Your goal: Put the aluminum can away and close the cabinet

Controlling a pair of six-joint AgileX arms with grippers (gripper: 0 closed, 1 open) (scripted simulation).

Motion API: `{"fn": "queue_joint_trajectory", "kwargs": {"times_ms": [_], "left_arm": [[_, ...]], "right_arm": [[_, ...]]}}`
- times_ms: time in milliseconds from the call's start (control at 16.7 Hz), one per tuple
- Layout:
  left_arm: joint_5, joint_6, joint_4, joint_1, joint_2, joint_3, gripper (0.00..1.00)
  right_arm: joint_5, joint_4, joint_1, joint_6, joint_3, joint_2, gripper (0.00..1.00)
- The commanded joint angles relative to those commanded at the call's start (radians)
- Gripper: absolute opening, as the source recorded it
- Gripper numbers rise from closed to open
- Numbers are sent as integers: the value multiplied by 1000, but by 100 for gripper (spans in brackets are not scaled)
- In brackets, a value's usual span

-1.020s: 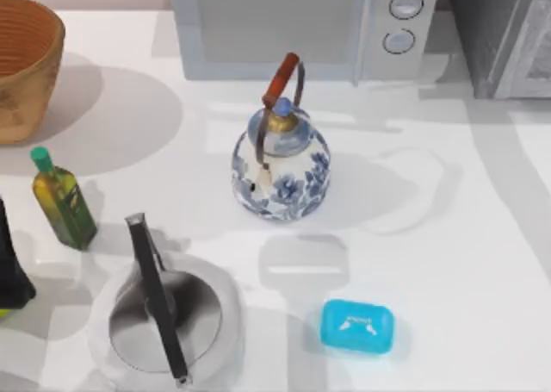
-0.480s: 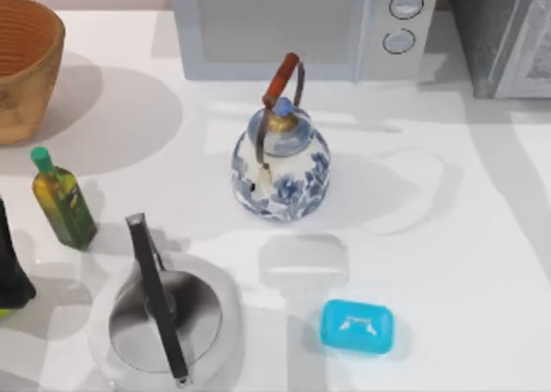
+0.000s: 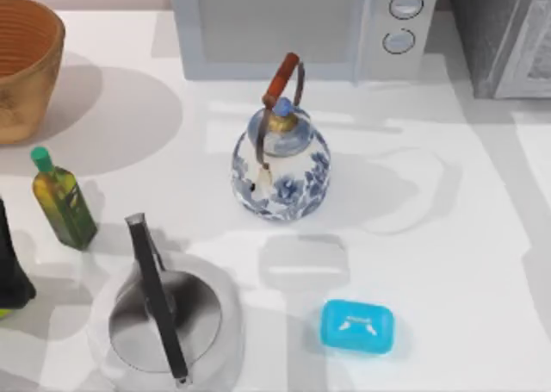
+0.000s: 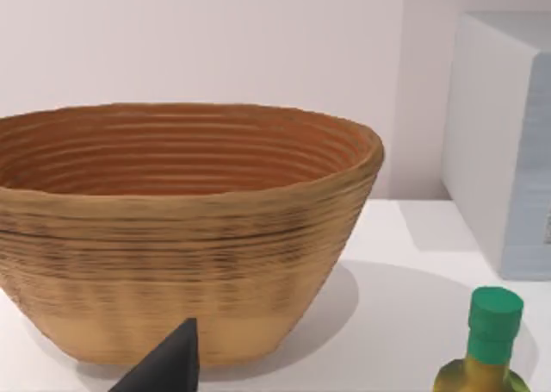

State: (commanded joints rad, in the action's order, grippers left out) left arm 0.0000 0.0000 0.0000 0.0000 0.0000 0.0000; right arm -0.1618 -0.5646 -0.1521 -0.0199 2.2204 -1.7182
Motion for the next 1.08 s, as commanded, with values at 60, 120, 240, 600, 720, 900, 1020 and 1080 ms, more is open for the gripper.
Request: {"fn": "queue_joint_trajectory", "kwargs": {"times_ms": [60,120,240,600,720,900,1020,1080], "left_arm": [[0,0,0,0,0,0,100],[0,0,0,0,0,0,100],[0,0,0,0,0,0,100],[0,0,0,0,0,0,100],[0,0,0,0,0,0,100],[0,0,0,0,0,0,100],[0,0,0,0,0,0,100],[0,0,0,0,0,0,100]], "right_arm": [[7,-13,5,1,97,-56,0],[14,-25,10,2,186,-109,0],[27,-49,22,6,334,-202,0],[45,-111,49,1,531,-366,0],[45,-111,49,1,531,-366,0],[45,-111,49,1,531,-366,8],[45,-111,49,1,531,-366,23],[45,-111,49,1,531,-366,30]]}}
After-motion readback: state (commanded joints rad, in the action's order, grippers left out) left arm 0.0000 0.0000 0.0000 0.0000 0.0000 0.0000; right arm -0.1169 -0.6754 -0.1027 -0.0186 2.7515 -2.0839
